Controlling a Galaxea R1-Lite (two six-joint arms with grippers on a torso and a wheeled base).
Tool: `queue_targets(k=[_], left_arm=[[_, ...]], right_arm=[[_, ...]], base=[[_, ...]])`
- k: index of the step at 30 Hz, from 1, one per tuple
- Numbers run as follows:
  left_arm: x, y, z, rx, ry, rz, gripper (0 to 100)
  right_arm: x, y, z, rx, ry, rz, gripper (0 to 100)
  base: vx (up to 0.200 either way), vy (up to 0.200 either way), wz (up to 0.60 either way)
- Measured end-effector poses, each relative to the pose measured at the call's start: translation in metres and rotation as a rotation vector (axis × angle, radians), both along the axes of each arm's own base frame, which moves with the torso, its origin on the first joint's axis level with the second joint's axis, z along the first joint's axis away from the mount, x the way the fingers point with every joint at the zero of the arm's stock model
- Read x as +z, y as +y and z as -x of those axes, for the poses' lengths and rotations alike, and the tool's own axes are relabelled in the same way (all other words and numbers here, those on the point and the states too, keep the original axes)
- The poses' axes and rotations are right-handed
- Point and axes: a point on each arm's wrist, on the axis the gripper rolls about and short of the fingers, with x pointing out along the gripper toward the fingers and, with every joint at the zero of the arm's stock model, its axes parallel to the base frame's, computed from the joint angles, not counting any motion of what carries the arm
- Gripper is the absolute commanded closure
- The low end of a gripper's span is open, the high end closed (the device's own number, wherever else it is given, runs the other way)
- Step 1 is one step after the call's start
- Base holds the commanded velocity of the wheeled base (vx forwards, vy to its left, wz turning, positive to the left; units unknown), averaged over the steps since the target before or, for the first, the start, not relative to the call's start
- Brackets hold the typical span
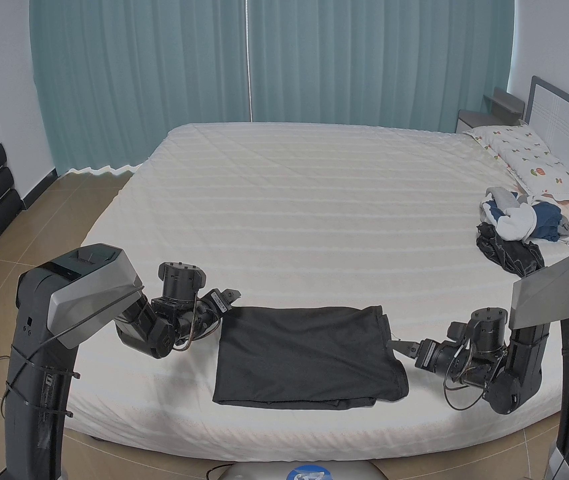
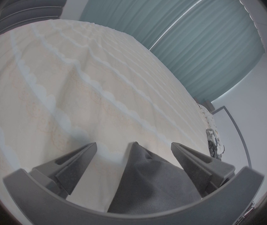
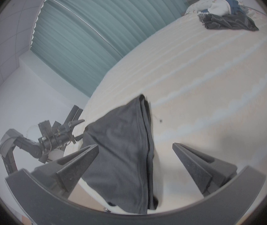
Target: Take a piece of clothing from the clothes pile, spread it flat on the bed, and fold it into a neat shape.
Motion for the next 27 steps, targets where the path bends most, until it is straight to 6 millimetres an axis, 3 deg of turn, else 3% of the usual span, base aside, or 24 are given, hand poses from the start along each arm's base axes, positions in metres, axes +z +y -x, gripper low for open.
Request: queue_targets(k=[7,15,19,25,26,27], left_arm=[[0.005,0.002,-0.001,0.028,0.0,0.042,0],[0.008,0.004,-0.002,0.04,-0.004,0.059,0],[0.008,0.003,-0.002,0.04,-0.004,0.061,0],[0.008,0.003,-0.002,0.04,-0.004,0.06,0],[0.008,0.003,-0.002,0.04,-0.004,0.06,0],[0.008,0.003,-0.002,0.04,-0.004,0.06,0]], right_arm=[[0.007,0.002,-0.042,-0.029,0.011,0.0,0],[0.01,0.02,-0.093,-0.044,-0.049,-0.006,0],[0.001,0.029,-0.108,-0.07,-0.062,0.009,0],[-0.014,0.037,-0.115,-0.07,-0.052,0.016,0],[-0.015,0.037,-0.117,-0.073,-0.055,0.016,100],[-0.015,0.038,-0.119,-0.078,-0.061,0.017,100]], base=[[0.0,0.0,0.0],[0.0,0.0,0.0],[0.0,0.0,0.0],[0.0,0.0,0.0],[0.0,0.0,0.0],[0.0,0.0,0.0]])
